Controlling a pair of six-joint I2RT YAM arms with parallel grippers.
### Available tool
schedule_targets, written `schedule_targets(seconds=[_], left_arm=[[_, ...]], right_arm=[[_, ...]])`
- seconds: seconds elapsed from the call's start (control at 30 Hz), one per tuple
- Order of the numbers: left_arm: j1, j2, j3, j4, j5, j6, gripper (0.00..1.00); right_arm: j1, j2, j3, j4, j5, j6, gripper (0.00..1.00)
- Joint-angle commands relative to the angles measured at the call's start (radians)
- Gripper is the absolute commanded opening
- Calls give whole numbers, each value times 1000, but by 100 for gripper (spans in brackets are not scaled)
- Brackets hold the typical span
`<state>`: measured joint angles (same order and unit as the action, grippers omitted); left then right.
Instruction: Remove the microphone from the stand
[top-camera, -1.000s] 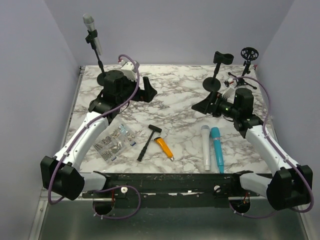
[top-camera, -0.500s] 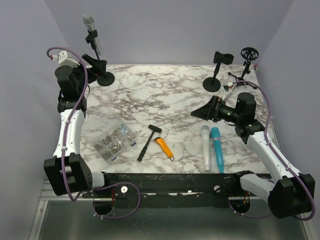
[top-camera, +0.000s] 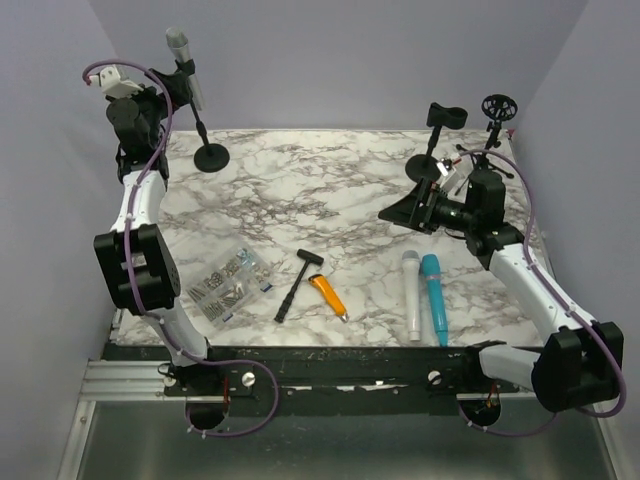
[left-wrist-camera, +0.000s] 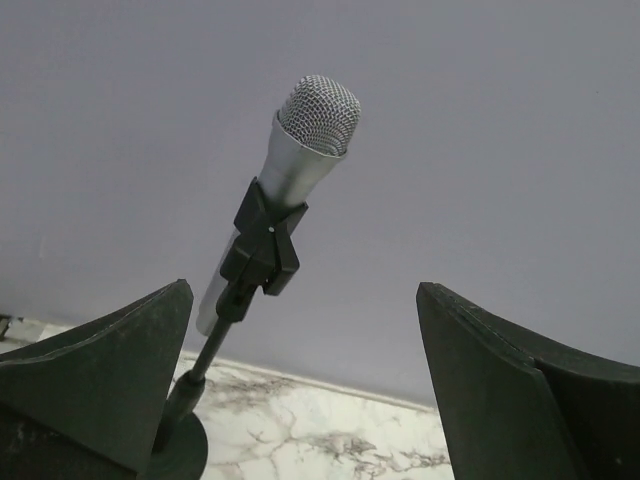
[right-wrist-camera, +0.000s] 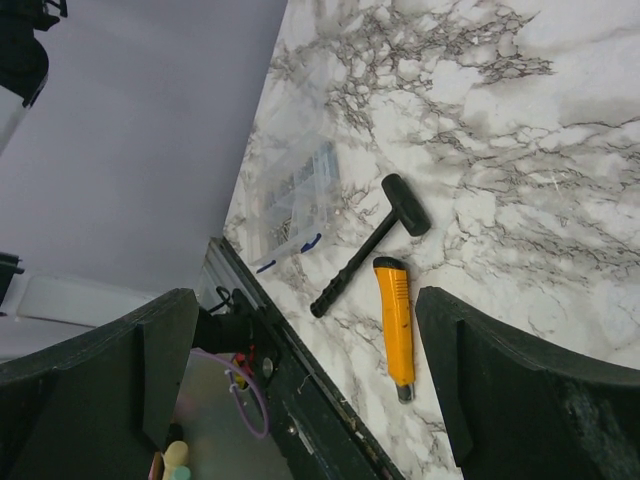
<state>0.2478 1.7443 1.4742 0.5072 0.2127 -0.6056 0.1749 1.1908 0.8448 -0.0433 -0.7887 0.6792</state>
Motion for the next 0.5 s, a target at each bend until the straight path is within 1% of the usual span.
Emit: schedule_targets(seconds=[0.0, 0.1, 0.23, 0.3, 0.4, 0.47], left_arm=[[2, 154, 107, 185, -50, -21, 95], [-6, 255, 174, 256, -77, 16, 95], [-20, 346, 233, 303, -78, 53, 95], [-28, 388, 261, 324, -72, 58, 92], [-50, 446, 330, 285, -111, 108, 89], [-61, 479, 375, 272, -117, 112, 89]], right_arm=[[-2, 28, 55, -82, 56, -39, 100], [-2, 62, 91, -147, 95, -81, 100], [-2, 99, 142, -216, 125, -118, 100], [-2, 112, 157, -228, 132, -127, 100], [-2, 130, 169, -230, 128, -127, 100], [-2, 139, 168, -227, 124, -122, 100]])
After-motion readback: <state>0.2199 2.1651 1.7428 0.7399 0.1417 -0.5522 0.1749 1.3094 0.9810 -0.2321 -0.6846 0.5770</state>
